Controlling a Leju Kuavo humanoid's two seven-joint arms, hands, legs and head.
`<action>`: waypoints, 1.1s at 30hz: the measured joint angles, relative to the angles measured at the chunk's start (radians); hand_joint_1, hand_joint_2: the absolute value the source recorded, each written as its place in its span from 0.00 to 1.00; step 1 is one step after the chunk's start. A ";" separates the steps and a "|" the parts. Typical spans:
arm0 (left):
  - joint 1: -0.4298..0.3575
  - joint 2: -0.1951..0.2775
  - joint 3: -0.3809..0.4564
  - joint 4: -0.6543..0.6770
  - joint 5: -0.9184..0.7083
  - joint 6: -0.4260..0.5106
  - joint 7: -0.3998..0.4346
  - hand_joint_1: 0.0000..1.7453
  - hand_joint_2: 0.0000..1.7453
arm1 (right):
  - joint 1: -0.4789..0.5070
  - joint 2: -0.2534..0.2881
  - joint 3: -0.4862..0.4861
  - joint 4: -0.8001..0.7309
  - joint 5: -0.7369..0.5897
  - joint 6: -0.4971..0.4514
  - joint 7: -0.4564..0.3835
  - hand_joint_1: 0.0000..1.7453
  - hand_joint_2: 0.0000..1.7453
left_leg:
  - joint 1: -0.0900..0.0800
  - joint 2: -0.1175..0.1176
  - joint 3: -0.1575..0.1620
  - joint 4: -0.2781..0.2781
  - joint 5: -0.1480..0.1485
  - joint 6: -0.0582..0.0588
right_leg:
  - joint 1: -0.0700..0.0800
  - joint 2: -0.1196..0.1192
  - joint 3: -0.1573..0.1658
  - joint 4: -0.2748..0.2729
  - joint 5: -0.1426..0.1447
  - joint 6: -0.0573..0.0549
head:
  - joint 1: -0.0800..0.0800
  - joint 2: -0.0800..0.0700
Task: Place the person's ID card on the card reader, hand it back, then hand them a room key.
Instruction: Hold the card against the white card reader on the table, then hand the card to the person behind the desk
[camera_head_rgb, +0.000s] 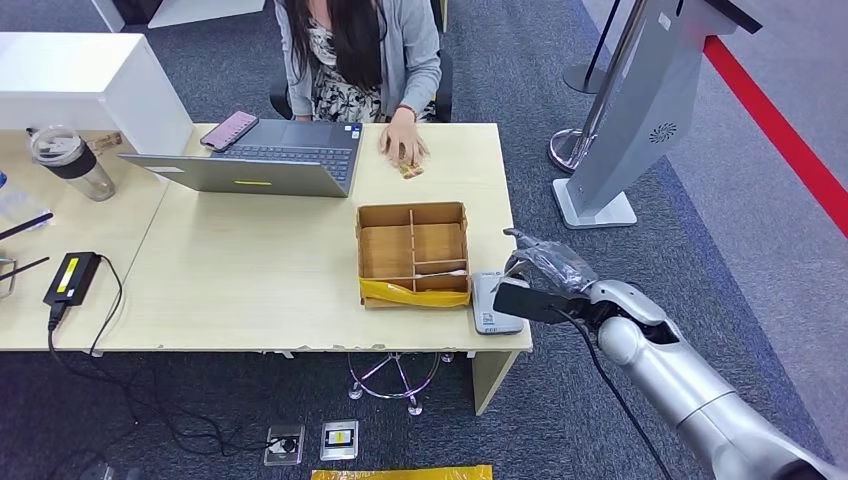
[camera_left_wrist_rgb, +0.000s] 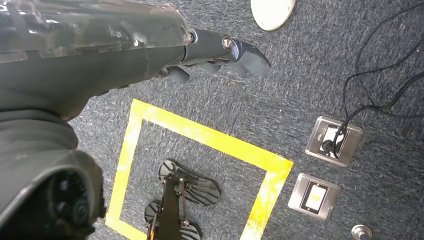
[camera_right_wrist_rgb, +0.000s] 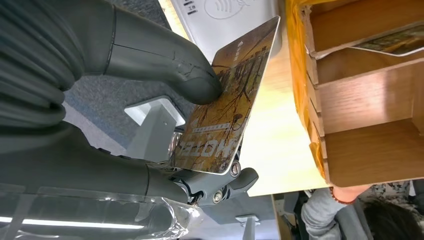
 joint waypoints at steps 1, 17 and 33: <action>0.000 0.000 0.000 0.000 0.000 0.000 0.000 0.00 0.00 | -0.005 0.002 0.003 0.003 0.001 0.001 0.000 1.00 1.00 | 0.000 0.000 0.000 0.000 0.000 0.000 | 0.000 0.000 0.000 0.000 0.000 0.000 | 0.000 0.000; -0.013 -0.005 -0.018 0.000 -0.008 0.000 -0.002 0.00 0.00 | -0.048 0.045 0.014 0.138 0.012 0.012 -0.032 1.00 1.00 | 0.000 0.000 0.000 0.000 0.000 0.000 | 0.000 0.000 0.000 0.000 0.000 0.000 | 0.000 0.000; -0.021 -0.006 -0.024 0.000 -0.004 0.000 -0.004 0.00 0.00 | -0.060 0.063 0.014 0.218 0.076 0.047 -0.057 1.00 1.00 | 0.000 0.000 0.000 0.000 0.000 0.000 | 0.000 0.000 0.000 0.000 0.000 0.000 | 0.000 0.000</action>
